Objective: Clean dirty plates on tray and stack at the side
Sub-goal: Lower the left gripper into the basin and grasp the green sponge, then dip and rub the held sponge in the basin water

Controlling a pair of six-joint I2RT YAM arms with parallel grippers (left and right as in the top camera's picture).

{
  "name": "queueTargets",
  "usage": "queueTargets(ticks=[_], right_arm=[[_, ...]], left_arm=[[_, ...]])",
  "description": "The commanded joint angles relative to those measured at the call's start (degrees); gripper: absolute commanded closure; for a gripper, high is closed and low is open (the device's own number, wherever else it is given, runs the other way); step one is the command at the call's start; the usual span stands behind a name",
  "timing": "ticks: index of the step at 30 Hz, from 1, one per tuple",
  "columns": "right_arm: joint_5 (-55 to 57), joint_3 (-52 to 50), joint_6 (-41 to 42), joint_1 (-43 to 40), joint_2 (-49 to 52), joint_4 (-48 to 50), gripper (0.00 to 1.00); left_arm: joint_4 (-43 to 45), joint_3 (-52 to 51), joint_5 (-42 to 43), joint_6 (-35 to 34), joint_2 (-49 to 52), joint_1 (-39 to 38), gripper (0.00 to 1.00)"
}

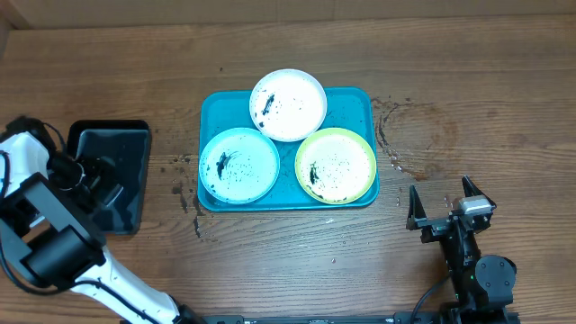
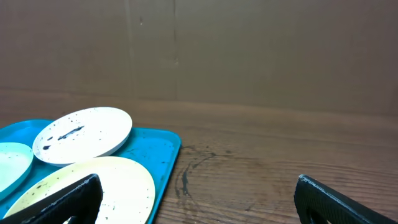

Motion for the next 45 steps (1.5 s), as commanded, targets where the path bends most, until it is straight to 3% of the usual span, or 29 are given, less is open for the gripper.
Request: queueTargets(ticks=[1, 4, 8, 12, 15, 20, 23, 25, 29, 31, 32, 33, 34, 45], right_arm=[[-0.46, -0.59, -0.2, -0.11, -0.2, 0.37, 0.0], [-0.46, -0.59, -0.2, -0.11, -0.2, 0.37, 0.0], [-0.46, -0.59, -0.2, -0.11, -0.2, 0.37, 0.0], [-0.46, -0.59, -0.2, -0.11, -0.2, 0.35, 0.0], [-0.46, -0.59, -0.2, -0.11, -0.2, 0.35, 0.0], [-0.46, -0.59, -0.2, -0.11, -0.2, 0.35, 0.0], [-0.46, -0.59, -0.2, -0.11, -0.2, 0.35, 0.0], [-0.46, -0.59, -0.2, -0.11, -0.2, 0.35, 0.0], [-0.46, -0.59, -0.22, -0.11, -0.2, 0.35, 0.0], [-0.46, -0.59, -0.2, -0.11, -0.2, 0.37, 0.0], [-0.46, -0.59, -0.22, -0.11, -0.2, 0.37, 0.0], [-0.46, -0.59, -0.2, -0.11, -0.2, 0.37, 0.0], [-0.46, -0.59, -0.2, -0.11, -0.2, 0.35, 0.0], [-0.46, -0.59, -0.2, -0.11, -0.2, 0.35, 0.0]], left_arm=[[0.83, 1.14, 4.24, 5.49, 1.9, -0.46, 0.16], [1.7, 1.14, 2.01, 5.27, 2.69, -0.44, 0.12], [2.82, 1.11, 0.22, 5.27, 2.8, -0.44, 0.15], [3.37, 1.11, -0.07, 5.29, 2.8, -0.44, 0.31], [3.67, 1.11, -0.35, 5.27, 2.82, -0.44, 0.55], [3.48, 1.05, -0.35, 5.27, 2.8, -0.44, 0.62], [3.39, 1.03, -0.33, 5.27, 2.82, -0.44, 0.85], [3.41, 1.03, -0.35, 5.29, 2.82, -0.44, 0.96], [3.87, 1.03, -0.37, 5.29, 2.82, -0.44, 0.96], [4.42, 1.03, -0.39, 5.29, 2.82, -0.44, 0.82], [5.03, 1.03, -0.39, 5.31, 2.82, -0.44, 0.57], [5.86, 1.03, -0.39, 5.29, 2.82, -0.44, 0.24], [6.62, 1.03, -0.39, 5.29, 2.82, -0.44, 0.0], [15.17, 1.03, -3.85, 5.29, 2.82, -0.44, 0.0]])
